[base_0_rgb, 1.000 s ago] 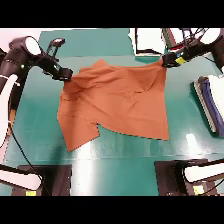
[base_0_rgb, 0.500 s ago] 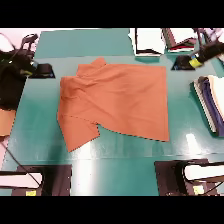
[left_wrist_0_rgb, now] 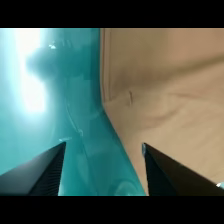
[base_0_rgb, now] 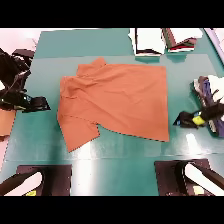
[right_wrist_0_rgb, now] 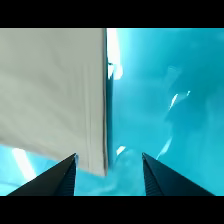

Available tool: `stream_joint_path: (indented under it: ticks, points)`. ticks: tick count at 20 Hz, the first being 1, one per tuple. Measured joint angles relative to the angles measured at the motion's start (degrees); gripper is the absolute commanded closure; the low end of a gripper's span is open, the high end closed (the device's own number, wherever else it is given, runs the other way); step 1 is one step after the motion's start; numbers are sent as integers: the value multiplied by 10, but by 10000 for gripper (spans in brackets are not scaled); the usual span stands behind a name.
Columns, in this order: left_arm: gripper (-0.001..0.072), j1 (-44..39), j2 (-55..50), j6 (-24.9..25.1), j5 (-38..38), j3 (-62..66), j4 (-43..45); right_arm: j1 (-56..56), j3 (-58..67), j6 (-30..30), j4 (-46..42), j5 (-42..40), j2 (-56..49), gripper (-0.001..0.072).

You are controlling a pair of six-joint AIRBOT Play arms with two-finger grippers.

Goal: Fold the shirts.

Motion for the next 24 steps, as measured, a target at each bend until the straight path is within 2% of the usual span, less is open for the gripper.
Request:
stream_joint_path:
  ticks: [4,6,7,8,10,18,24]
  points:
    - [141,2,13,0,13,-22,-13,12,-87,-1,33,-30,27,236]
    - [140,2,15,0,17,-26,-20,36,-105,-1,45,-40,17,287]
    - [140,2,16,0,18,-27,-21,49,-109,-1,51,-43,10,394]
    - [140,2,16,0,20,-28,-21,65,-112,-1,57,-49,0,548]
    - [139,2,17,0,27,-29,-22,94,-110,-1,55,-61,-14,696]
    - [138,2,-37,0,82,-30,-24,164,-39,5,55,-76,32,694]
    - [139,2,-131,10,59,-30,-58,163,-3,11,56,-70,54,694]
